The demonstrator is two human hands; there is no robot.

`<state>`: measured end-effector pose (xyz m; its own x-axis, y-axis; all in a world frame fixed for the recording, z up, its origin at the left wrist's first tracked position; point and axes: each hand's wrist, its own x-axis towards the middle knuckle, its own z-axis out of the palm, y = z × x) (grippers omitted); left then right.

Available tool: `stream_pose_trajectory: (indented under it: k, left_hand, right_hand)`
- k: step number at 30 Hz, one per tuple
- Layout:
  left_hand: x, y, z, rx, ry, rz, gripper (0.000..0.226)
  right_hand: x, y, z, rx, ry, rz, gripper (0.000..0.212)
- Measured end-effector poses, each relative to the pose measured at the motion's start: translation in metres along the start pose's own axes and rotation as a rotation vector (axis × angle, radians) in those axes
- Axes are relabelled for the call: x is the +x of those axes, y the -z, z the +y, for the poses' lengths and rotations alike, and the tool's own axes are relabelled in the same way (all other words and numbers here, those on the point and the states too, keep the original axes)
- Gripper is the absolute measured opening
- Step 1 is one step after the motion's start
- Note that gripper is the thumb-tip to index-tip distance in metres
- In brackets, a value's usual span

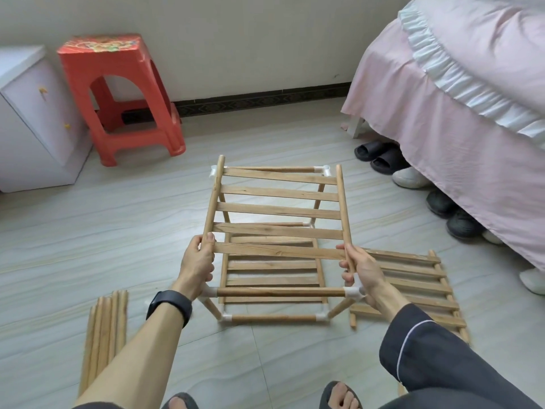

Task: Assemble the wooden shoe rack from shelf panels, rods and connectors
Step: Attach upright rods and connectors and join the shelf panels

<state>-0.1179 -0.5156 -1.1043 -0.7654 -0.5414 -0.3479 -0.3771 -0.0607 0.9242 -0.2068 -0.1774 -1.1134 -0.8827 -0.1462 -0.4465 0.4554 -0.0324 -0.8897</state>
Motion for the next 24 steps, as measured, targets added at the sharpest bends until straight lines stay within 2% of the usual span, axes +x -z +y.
stream_pose_trajectory:
  k: [4, 10, 13, 15, 18, 20, 22, 24]
  left_hand:
    - [0.002, 0.001, 0.001, 0.006, -0.015, -0.047, 0.032]
    - [0.008, 0.003, -0.005, -0.069, 0.037, -0.036, 0.026]
    - [0.009, 0.002, -0.006, -0.066, 0.005, -0.031, 0.029]
    - [0.01, 0.001, -0.005, -0.055, -0.01, -0.017, 0.03]
    - [0.01, 0.001, -0.006, -0.057, 0.002, 0.032, 0.028]
    - [0.01, 0.002, -0.008, -0.041, 0.003, 0.043, 0.03]
    - [0.009, 0.001, -0.009, 0.03, -0.02, 0.019, 0.034]
    - [0.008, -0.001, -0.01, 0.11, -0.046, -0.02, 0.034]
  right_hand:
    - [0.002, -0.003, -0.005, 0.027, 0.051, 0.074, 0.03]
    - [0.003, 0.0, -0.001, 0.043, 0.034, 0.04, 0.03]
    - [0.007, 0.0, 0.0, 0.003, 0.052, 0.098, 0.031]
    - [0.006, -0.003, -0.002, -0.114, 0.09, 0.152, 0.032]
    - [-0.002, -0.009, -0.005, -0.556, 0.162, 0.222, 0.035]
    - [-0.006, -0.012, -0.002, -0.764, 0.202, 0.274, 0.038]
    - [-0.008, -0.01, 0.001, -0.797, 0.243, 0.358, 0.04]
    - [-0.01, -0.008, 0.001, -0.626, 0.202, 0.387, 0.04]
